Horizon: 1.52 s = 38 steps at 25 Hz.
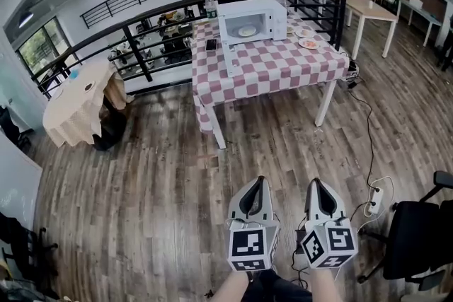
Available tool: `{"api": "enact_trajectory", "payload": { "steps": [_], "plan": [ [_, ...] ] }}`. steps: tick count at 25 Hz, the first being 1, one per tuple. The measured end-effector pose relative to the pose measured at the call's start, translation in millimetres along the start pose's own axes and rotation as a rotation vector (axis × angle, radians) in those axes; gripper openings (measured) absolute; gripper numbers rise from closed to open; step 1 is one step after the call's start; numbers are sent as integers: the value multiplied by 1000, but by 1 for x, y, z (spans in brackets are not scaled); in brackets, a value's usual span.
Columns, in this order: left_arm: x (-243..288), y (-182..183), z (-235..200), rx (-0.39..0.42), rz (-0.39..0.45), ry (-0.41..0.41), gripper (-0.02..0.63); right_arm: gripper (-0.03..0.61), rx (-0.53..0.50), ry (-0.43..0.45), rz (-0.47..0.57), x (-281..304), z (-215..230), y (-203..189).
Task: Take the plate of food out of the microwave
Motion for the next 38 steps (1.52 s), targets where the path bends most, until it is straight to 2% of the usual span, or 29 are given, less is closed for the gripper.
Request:
{"api": "enact_trajectory", "payload": {
  "steps": [8,16,26,38],
  "plan": [
    [17,-7,13,-12,-26,10,8,-6,24,-7,-25,8,25,-3],
    [53,-16,7,-16,-53,-8,8,-6,39,-32,-48,38,41,-7],
    [129,-15,-33,-42,-68,-37,8,-6,39,-63,-48,117,46,3],
    [215,1,-95,-26,-64,-68,8,-6,11,-66,-48,222,24,18]
  ]
}}
Point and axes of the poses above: the fingertips, and each gripper's own axes: x forward along the fingers, z to its right, y out of its top, the point moved 8 cm from there along -x, backward along the fingers, and after that the axes turned 10 degrees about -y, right-handed, at the moved point
